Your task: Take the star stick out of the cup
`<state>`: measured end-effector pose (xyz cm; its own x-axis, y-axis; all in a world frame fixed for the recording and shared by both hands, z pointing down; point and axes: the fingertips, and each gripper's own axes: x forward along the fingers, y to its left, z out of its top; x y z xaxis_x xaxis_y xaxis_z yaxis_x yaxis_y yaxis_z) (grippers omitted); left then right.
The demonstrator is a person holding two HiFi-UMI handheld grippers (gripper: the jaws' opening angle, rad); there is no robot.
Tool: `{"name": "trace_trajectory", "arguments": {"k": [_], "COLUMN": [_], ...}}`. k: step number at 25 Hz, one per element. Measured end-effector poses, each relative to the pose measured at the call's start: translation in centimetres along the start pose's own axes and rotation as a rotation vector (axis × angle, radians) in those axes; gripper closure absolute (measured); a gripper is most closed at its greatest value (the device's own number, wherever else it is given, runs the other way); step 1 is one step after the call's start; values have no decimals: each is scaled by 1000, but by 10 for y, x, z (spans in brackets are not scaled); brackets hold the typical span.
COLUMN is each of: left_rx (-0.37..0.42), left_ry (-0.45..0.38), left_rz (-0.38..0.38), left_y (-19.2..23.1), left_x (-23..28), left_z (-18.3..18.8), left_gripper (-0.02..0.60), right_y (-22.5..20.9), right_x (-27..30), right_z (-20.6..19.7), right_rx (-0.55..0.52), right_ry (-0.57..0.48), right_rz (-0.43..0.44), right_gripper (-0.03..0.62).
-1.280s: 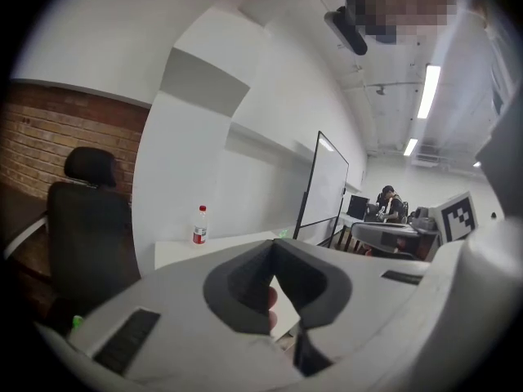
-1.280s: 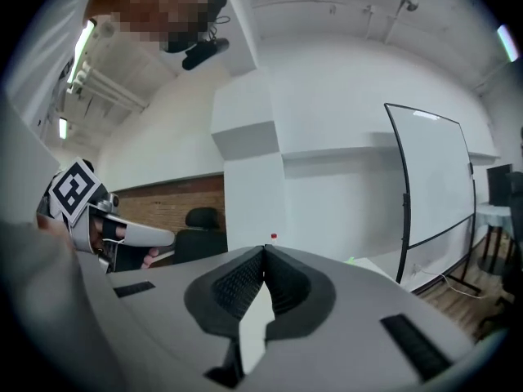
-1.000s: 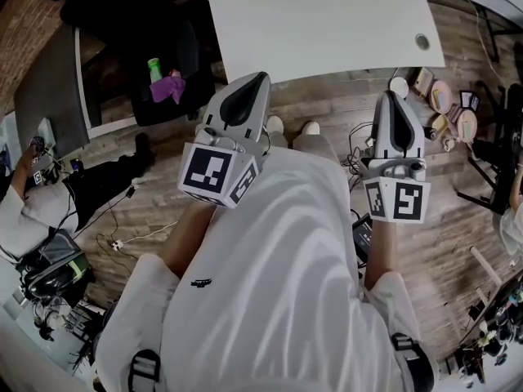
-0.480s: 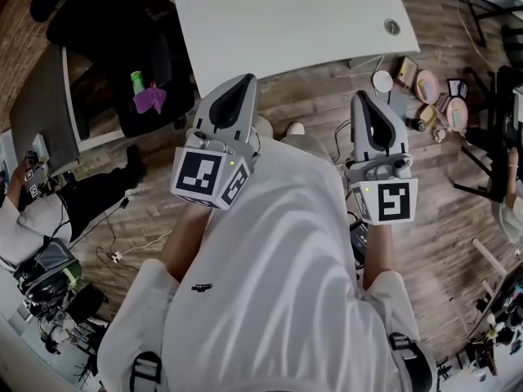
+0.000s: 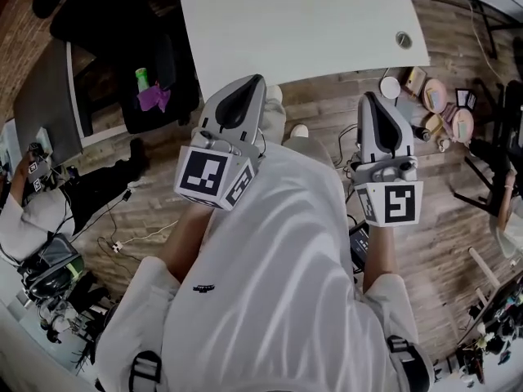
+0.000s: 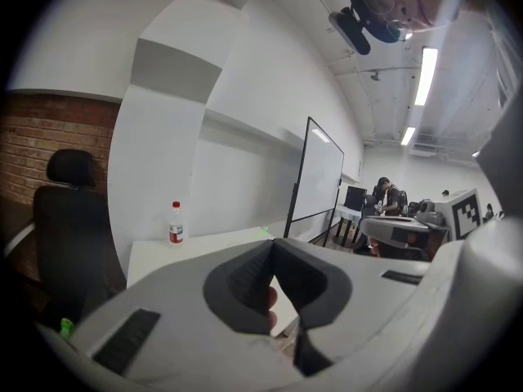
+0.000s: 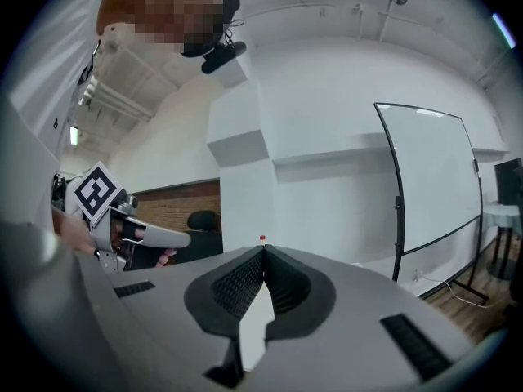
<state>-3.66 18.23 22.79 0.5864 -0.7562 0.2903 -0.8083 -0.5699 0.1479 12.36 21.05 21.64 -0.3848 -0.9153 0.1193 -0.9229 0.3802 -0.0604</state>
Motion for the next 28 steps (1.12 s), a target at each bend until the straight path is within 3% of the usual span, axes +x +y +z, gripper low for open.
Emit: {"name": "trace_trajectory", "arguments": {"k": [14,22,28], "left_rx": [-52,-69,-71], "left_ry": [-31,17,49], "left_rz": [-41,-33,-4], "left_y": [102,118,122], "left_x": [89,120,142], "left_z": [43,44,37], "left_gripper": [588,588,588], "right_y": [-28,-57,-58], "right_x": [141,184,212], "right_z": [12,19,-3], "right_rx": [-20,-24,-60], "right_ry": [58,52,99], "right_rz": [-31,-49,30], "right_gripper": [591,591,591]}}
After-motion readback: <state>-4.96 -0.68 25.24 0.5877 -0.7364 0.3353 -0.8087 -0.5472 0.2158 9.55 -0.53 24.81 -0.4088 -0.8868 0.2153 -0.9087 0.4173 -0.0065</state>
